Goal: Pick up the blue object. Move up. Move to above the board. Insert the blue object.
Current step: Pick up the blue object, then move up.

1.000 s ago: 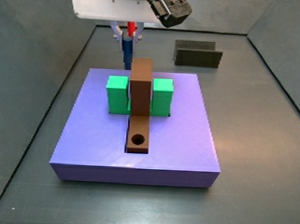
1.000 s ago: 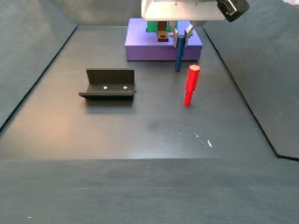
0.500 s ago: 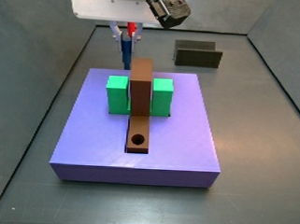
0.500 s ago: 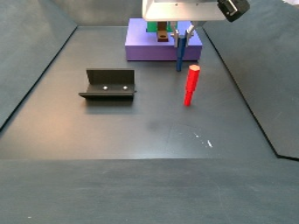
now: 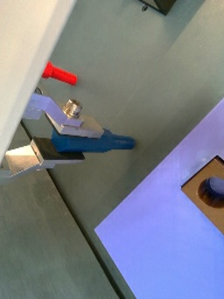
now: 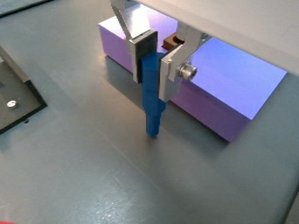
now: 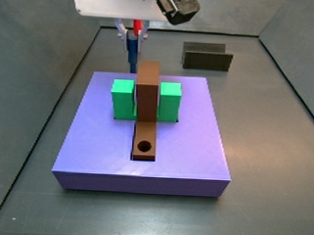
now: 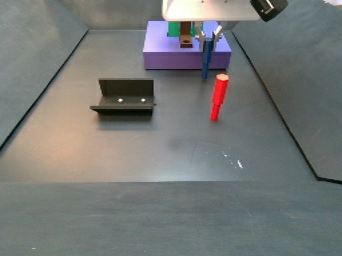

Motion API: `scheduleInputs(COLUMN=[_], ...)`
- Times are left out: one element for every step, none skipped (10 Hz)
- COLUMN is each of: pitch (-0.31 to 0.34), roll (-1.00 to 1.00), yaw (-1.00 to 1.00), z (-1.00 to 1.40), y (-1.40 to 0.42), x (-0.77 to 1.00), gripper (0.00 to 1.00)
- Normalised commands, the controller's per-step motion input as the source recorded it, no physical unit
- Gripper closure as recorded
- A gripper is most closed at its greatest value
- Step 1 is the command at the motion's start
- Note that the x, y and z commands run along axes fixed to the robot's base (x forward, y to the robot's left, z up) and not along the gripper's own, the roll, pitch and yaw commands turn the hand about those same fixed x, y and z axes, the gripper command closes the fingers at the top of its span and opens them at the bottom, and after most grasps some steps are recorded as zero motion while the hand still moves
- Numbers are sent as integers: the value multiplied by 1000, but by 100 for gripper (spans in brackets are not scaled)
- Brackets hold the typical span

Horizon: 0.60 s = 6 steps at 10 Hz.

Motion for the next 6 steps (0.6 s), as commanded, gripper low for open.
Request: scheduleInputs(pitch=[0,0,0,-4,65,47], roll=[0,0,0,-2,-12,-33], yaw=[0,0,0,-15,-1,-3], z=[0,0,833,848,601,292], y=[0,0,0,-47,-48,-35], x=[0,0,0,6,-58,-21], gripper=[100,100,100,100,100,100])
